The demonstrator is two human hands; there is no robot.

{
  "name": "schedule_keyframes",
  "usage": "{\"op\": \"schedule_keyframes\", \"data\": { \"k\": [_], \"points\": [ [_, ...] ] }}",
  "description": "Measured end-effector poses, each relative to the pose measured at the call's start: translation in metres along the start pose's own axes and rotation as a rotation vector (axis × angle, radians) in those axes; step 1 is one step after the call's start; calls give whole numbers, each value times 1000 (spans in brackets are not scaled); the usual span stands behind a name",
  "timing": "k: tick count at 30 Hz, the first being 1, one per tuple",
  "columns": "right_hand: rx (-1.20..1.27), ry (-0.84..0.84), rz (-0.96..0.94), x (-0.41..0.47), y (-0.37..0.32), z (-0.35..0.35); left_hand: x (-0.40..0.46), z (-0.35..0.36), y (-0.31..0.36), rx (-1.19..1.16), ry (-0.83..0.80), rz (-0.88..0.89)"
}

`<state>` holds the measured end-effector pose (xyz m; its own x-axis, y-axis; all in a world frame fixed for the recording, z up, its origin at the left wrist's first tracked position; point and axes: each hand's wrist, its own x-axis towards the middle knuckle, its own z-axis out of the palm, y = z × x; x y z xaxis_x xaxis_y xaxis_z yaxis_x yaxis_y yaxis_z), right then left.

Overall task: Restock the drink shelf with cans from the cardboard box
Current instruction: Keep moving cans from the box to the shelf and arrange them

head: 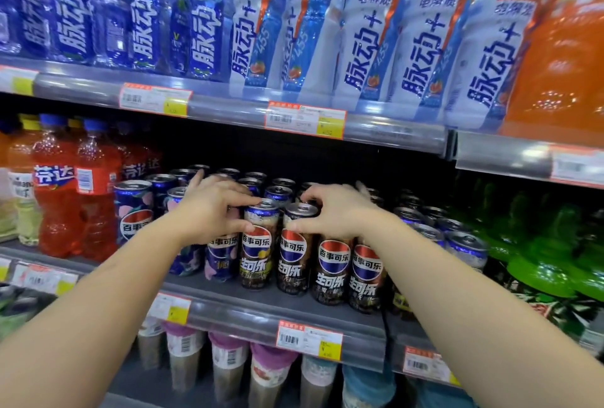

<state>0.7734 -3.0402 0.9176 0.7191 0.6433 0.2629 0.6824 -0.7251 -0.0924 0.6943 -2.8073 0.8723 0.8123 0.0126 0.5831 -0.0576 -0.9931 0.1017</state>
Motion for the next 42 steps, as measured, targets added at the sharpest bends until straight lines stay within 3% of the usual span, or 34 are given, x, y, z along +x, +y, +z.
{"op": "schedule_keyframes", "data": {
  "k": [2, 5, 16, 21, 25, 29, 34, 38, 42],
  "points": [
    [-44, 33, 9, -1, -2, 7, 0, 5, 0, 22, 53, 47],
    [84, -28, -25, -2, 3, 1, -1, 11, -1, 12, 115, 51],
    [29, -39, -91, 0, 8, -2, 0, 5, 13, 57, -10, -48],
    [105, -54, -63, -3, 16, -6, 0, 8, 30, 111, 45, -2],
    [319, 130, 22, -19, 50, -30, 4, 13, 49, 57, 136, 96],
    [215, 219, 85, -54, 77, -30, 12, 22, 78, 8, 177, 199],
    [-85, 184, 176, -83, 77, -14, 25, 25, 121, 97, 32, 210],
    [-34, 194, 154, -83, 80, -11, 42, 23, 133, 187, -115, 195],
    [30, 153, 138, -83, 89, -17, 48, 20, 130, 112, -138, 203]
  ]
}}
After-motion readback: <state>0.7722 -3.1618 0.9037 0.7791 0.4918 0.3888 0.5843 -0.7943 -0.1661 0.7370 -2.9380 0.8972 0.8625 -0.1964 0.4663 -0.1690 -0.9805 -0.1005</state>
